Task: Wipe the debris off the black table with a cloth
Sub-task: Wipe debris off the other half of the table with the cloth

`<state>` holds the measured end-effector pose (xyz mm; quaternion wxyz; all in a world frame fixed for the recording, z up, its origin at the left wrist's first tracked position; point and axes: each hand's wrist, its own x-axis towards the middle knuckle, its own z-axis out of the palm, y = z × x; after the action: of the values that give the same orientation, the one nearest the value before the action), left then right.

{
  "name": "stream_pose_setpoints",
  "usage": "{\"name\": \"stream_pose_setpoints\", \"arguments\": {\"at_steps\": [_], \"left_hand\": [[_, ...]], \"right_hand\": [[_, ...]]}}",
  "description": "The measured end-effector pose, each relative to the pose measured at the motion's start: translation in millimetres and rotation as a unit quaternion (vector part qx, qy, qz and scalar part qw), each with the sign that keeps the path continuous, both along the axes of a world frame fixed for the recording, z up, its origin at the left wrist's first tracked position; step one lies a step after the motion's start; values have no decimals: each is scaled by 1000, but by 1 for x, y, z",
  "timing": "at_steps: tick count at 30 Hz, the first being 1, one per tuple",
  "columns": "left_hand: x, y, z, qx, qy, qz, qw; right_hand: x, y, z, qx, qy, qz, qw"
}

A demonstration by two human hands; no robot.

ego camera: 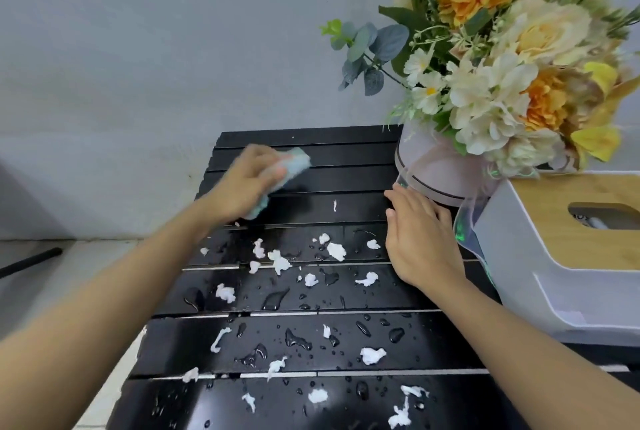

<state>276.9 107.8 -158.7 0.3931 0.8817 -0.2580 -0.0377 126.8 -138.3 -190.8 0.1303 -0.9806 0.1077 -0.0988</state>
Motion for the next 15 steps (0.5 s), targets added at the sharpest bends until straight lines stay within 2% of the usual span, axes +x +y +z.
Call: {"name": "stream_pose_setpoints", "arguments": {"at_steps": [1, 3, 5, 7, 9, 10, 12, 13, 15], "left_hand": [[20, 18, -1, 12, -15, 97, 995], [39, 44, -14, 145, -46, 231, 961], [26, 38, -28, 224, -85, 258, 936], [-9, 13, -30, 239, -143, 213, 936], [-54, -11, -29, 216, -146, 113, 959], [-76, -20, -25, 183, -109, 43, 976], [-104, -26, -9, 79, 31, -80, 993], [-106, -23, 0, 18, 84, -104, 991], [-80, -1, 6, -63, 73, -33, 995]], "right_hand": [[0, 0, 0, -1, -2, 1, 1000], [1, 0, -1, -5, -4, 2, 1000], [1, 0, -3, -9, -6, 1, 1000], [0, 0, -3, -6, -11, -1, 1000], [0, 1, -2, -6, -6, 1, 1000], [0, 1, -2, -8, -1, 1, 1000], [0, 1, 0, -7, 2, 0, 1000], [0, 1, 1, -3, 3, -1, 1000], [-1, 1, 2, 4, 1, -2, 1000]]}}
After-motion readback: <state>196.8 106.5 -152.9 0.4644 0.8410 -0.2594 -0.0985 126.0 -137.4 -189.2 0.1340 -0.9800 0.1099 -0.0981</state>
